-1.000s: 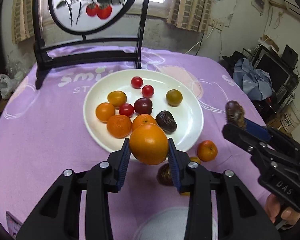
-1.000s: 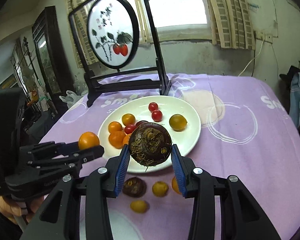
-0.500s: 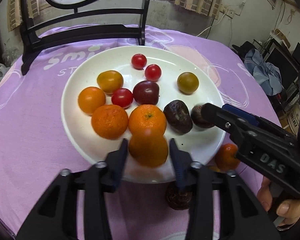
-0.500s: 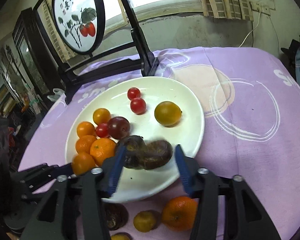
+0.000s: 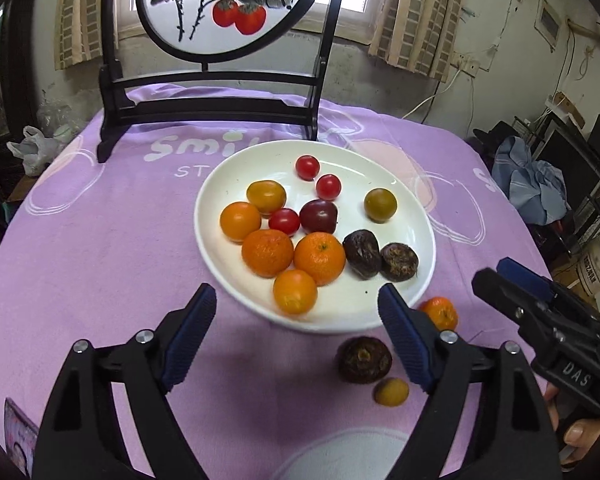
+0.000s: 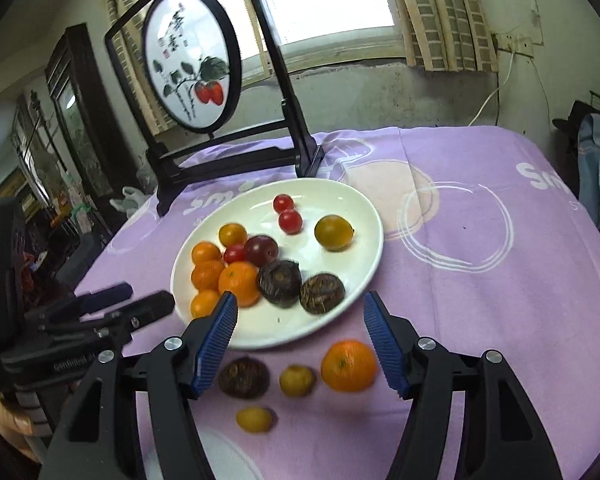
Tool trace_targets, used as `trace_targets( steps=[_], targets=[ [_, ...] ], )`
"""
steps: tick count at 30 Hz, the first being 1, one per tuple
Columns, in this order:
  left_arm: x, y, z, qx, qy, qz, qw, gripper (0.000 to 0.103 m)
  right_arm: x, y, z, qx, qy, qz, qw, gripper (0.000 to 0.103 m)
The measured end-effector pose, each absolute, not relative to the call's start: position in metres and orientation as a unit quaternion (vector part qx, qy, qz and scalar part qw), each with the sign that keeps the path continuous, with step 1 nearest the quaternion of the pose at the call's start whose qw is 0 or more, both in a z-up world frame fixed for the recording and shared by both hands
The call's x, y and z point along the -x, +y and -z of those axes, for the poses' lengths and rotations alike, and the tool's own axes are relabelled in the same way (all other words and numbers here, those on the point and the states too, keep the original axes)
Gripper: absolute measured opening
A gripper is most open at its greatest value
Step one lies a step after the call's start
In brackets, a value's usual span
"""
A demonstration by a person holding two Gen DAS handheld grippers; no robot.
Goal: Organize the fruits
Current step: 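Lower both fruits onto the white plate and open both tools, then grasp a yellow-green plum with the right tool while the left tool grasps a dark brown fruit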
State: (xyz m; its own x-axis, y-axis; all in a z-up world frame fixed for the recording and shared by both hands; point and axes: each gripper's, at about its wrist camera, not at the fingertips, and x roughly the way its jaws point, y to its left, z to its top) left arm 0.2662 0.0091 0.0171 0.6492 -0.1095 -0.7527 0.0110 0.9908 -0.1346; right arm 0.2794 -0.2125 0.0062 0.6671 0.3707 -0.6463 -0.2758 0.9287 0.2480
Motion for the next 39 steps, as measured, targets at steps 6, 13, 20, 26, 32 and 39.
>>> trace_targets(
  steps=[6,13,20,26,32,39],
  targets=[
    [-0.231,0.008,0.006,0.061,0.442,0.038,0.894,0.085,-0.239,-0.200,0.020,-0.003,0.394,-0.187,0.900,0.066],
    [-0.220,0.015,0.040,0.066,0.464,0.034,0.883,0.086,-0.217,-0.173,0.048,0.036,0.418,-0.189,0.888,0.066],
    [-0.223,0.033,0.039,0.082,0.457,0.029,0.885,0.089,-0.227,-0.147,0.066,0.065,0.445,-0.171,0.877,0.050],
    [-0.226,0.041,0.041,0.095,0.461,0.025,0.882,0.089,-0.237,-0.138,0.071,0.053,0.455,-0.159,0.874,0.037],
    [-0.226,0.041,0.040,0.098,0.461,0.027,0.882,0.089,-0.230,-0.144,0.066,0.042,0.455,-0.152,0.876,0.029],
    [-0.221,0.020,0.045,0.064,0.461,0.041,0.884,0.089,-0.207,-0.185,0.054,0.001,0.448,-0.143,0.882,0.029]
  ],
)
